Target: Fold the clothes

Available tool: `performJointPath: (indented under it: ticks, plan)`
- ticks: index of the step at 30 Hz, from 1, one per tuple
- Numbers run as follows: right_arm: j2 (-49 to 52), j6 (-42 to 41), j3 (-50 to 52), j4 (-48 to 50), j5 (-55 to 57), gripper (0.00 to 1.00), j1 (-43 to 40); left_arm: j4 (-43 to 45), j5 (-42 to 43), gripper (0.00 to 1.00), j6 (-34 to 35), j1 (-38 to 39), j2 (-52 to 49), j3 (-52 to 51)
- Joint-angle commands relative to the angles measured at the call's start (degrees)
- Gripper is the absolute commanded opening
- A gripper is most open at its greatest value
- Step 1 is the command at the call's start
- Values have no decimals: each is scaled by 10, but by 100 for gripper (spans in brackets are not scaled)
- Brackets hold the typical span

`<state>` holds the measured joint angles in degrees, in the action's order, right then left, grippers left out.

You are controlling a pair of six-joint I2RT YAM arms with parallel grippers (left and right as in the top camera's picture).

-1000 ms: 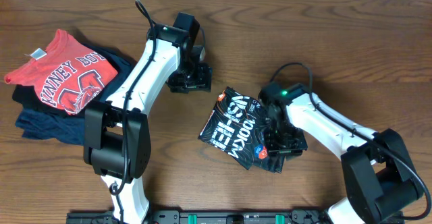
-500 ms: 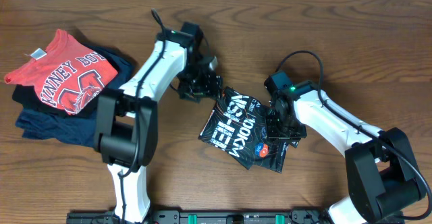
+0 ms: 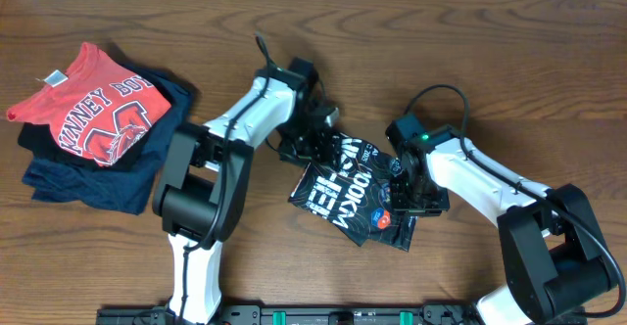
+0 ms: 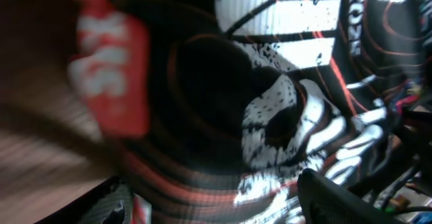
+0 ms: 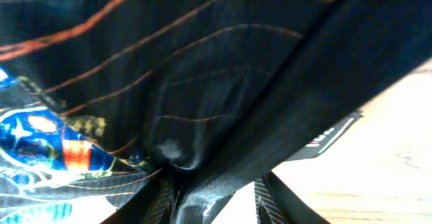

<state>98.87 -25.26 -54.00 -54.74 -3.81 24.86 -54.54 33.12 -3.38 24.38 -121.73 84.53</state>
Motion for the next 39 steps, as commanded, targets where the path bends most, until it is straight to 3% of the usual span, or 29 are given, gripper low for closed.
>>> performJointPath:
  ticks: [1,6,8,11,13,14,20,27,34,39]
  plan:
    - [-10,-9,9,1,10,37,-1,26,7,78,-11,15,-7,-39]
    - [-10,-9,9,1,10,37,-1,61,8,76,-9,26,-7,-79]
    - [-10,-9,9,1,10,36,-1,59,8,62,-9,30,-7,-79]
    - [-10,-9,9,1,10,36,-1,61,7,22,-9,32,-7,-79]
    - [-10,-9,9,0,10,37,-1,62,-13,8,-9,28,-7,-78]
    - [-10,-9,9,0,10,37,-1,58,-38,6,-1,25,-6,-74]
    - [-11,-9,5,-3,10,35,-15,8,-255,6,97,-12,17,-27]
    - [-37,7,-19,-38,40,35,-61,-4,-426,6,170,-82,100,25]
    - [-98,23,-21,-54,45,37,-105,25,-577,6,172,-168,199,39]
    - [-131,42,-21,-71,45,37,-133,110,-630,6,150,-231,256,39]
